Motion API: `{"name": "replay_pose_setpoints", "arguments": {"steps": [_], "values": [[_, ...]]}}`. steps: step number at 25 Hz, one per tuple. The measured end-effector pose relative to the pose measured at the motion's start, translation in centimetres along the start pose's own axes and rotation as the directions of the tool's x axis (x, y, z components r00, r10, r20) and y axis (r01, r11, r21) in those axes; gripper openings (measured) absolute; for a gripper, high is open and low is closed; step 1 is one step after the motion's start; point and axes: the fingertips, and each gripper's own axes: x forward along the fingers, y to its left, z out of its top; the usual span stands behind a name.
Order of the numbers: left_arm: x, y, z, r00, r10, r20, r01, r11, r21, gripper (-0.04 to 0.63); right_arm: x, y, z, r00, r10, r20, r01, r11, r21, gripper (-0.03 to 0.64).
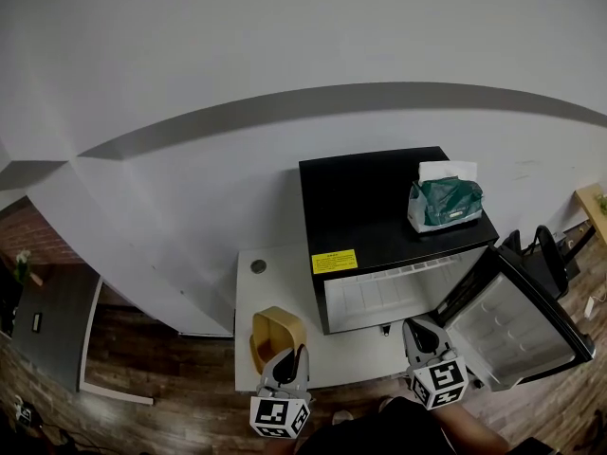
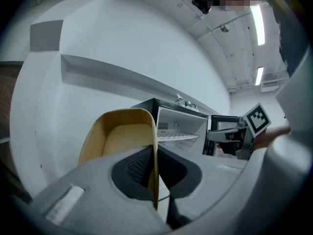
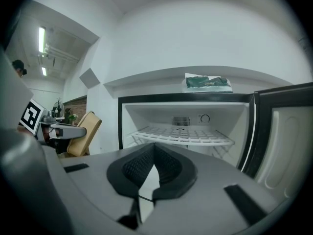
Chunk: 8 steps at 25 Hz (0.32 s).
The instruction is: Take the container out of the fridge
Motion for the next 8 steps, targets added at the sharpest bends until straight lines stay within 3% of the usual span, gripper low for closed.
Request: {"name": "replay_pose_setpoints", "arguments": {"steps": [8], "values": [[0.21,0.15,-0.06,1.000,0.008,0.003,-0.008,1.000,0.002,0.018,0.45,0.21,0.48,1.000,0.012,0.015,-0.012,1.000,-0.006,-0.002]]}}
